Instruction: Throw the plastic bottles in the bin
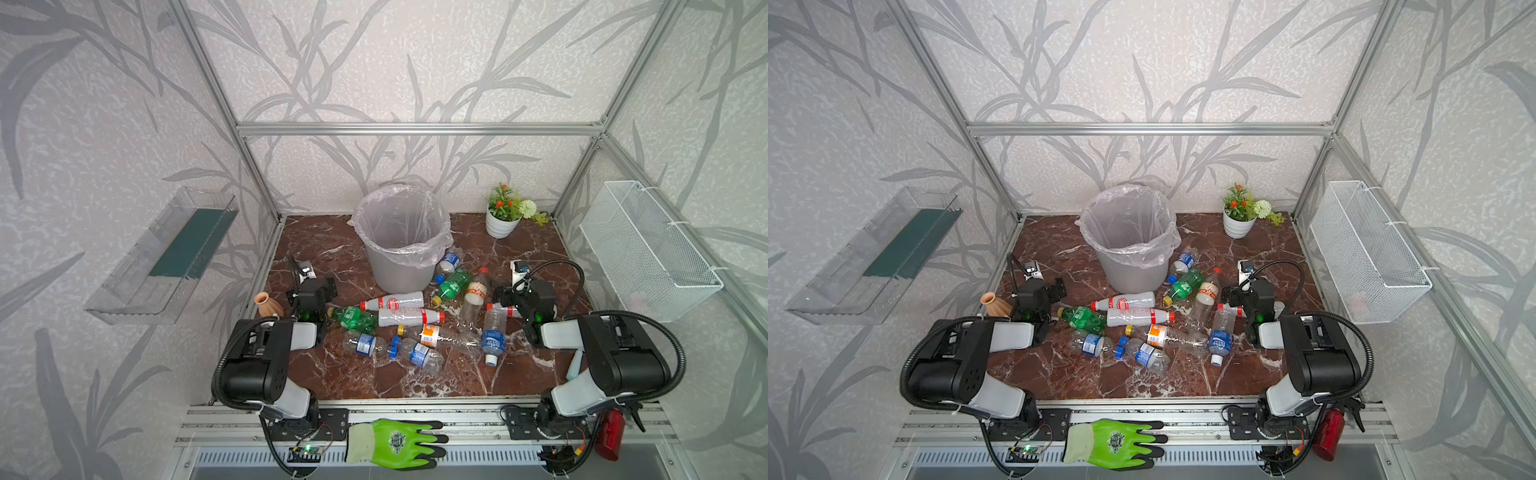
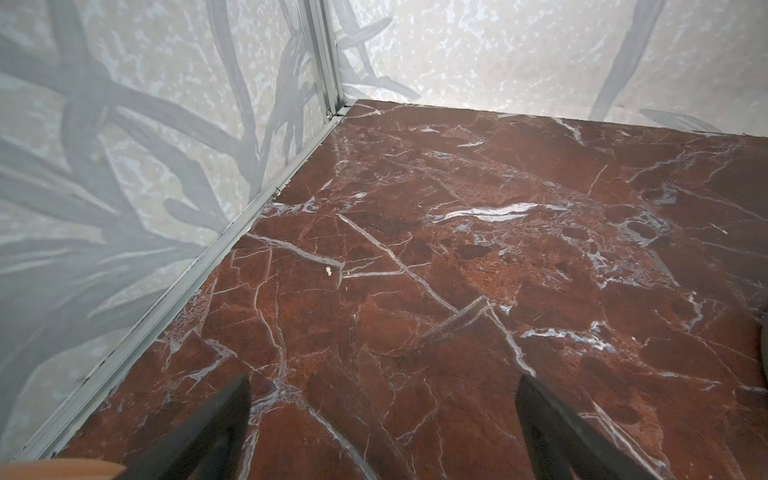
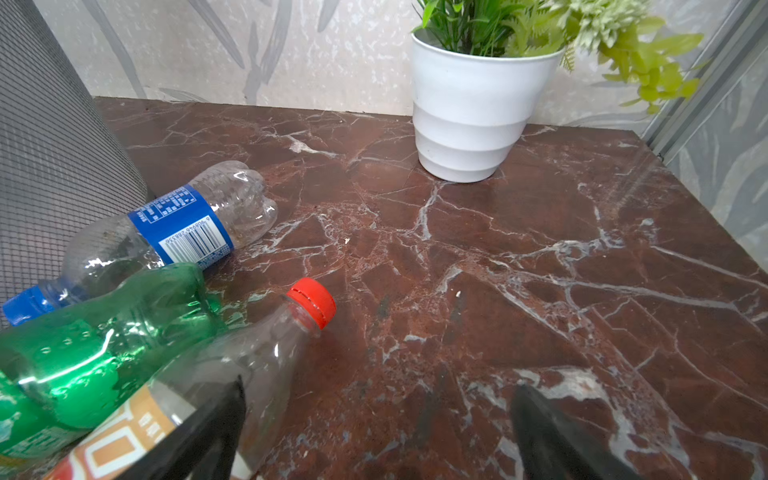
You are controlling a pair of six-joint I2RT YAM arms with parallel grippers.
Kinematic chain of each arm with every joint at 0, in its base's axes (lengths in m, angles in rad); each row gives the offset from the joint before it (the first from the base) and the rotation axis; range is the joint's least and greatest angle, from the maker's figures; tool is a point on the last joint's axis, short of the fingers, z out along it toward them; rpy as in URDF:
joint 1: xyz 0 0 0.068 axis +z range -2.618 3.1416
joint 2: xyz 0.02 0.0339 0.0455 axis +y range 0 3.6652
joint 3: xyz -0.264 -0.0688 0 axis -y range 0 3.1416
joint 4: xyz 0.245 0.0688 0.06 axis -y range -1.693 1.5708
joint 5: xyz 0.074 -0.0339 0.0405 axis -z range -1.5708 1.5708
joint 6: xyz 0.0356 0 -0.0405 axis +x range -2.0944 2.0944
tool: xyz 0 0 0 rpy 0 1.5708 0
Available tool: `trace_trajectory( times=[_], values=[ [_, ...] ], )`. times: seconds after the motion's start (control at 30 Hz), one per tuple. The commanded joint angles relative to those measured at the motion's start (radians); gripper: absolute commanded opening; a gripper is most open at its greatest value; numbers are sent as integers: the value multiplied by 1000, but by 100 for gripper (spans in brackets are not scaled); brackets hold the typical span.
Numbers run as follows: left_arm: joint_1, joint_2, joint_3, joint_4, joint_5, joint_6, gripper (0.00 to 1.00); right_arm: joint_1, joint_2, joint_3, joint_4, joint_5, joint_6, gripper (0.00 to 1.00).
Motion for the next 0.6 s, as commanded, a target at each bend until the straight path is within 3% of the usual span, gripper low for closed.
trace_trajectory(
  times=[0.0, 0.57],
  values=[
    [3, -6, 15, -10, -1, -5, 99, 4, 3, 18, 4, -11, -12, 99],
    [6, -6, 14, -11, 1, -6, 99, 2, 6, 23, -3, -12, -8, 99]
  ],
)
